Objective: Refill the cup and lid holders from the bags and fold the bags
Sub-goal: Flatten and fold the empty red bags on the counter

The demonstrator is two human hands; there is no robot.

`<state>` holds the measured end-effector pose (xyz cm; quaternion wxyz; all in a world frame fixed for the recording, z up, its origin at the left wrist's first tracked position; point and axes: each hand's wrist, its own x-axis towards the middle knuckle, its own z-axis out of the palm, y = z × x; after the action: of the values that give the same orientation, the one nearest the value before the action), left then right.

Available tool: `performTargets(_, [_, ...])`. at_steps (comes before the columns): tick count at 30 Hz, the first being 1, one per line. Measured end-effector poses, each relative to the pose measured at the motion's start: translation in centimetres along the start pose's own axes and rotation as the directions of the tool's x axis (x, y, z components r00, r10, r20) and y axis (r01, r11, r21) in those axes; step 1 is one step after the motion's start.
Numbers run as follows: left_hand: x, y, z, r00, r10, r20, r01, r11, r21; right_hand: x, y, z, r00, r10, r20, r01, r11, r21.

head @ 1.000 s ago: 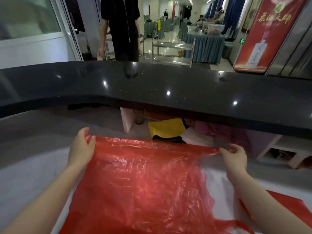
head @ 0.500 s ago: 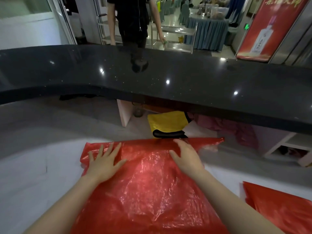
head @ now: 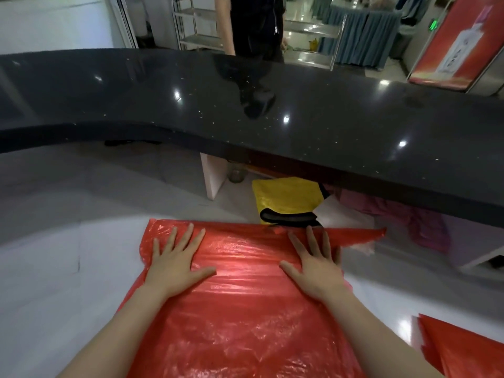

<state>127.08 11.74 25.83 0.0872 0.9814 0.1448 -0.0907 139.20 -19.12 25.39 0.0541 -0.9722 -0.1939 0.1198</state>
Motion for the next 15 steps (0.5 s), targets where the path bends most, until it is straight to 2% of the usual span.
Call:
performTargets(3, [-1.0,-1.9,-0.8,0.999,0.011,-0.04,-0.009,0.999,0.041,0.0,0.3,-0.3,1.0,-0.002,0.024,0.002,1.0,-0.002])
performTargets(5, [-2.3,-3.7,-1.5,0.995,-0.057,-0.076,0.058,0.998,0.005,-0.1,0.6,-1.0,0.999,0.008,0.031,-0.008,1.0,-0.012])
performTargets(9, [-5.7,-5.4,-2.5,0.982,-0.134,-0.134,0.125,0.99,-0.072,-1.4,-0.6,-2.5,0.99,-0.068,-0.122,0.057,0.994,-0.09])
performTargets(12, [-7.9,-4.0,-2.4,0.984,-0.075,-0.162,0.057,0.992,-0.114,-3.0,-3.6,-3.5,0.964,-0.142,-0.225,0.147,0.989,0.009])
performTargets(15, [-10.0,-2.6,-2.0,0.983,-0.053,-0.177,0.017,0.98,-0.198,-5.0,-6.1,-3.8,0.956,-0.199,-0.217,0.228,0.967,0.117])
